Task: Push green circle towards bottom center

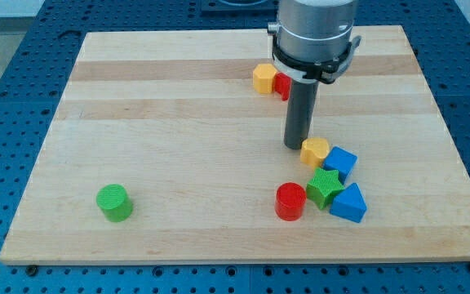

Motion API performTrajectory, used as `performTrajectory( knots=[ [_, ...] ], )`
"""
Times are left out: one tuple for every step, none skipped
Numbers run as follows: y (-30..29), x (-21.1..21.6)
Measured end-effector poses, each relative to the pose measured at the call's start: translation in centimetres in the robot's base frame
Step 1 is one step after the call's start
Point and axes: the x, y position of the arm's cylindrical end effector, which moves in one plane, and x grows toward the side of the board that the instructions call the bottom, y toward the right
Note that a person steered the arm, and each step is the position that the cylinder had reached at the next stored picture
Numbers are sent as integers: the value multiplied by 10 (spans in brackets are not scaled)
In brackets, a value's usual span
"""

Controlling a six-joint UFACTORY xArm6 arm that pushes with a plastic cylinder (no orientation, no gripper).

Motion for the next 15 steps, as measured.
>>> performTrajectory(
  knots=[
    [-1, 0],
    [-19, 0],
    [-35, 0],
    [-62, 0],
    [-103, 0],
    [-140, 0],
    [-169, 0],
    [-199, 0],
    [-246, 0],
    [-267, 0],
    [-284, 0],
    [-334, 7],
    [-361, 22],
    [-361, 68],
    [-365, 103]
  ],
)
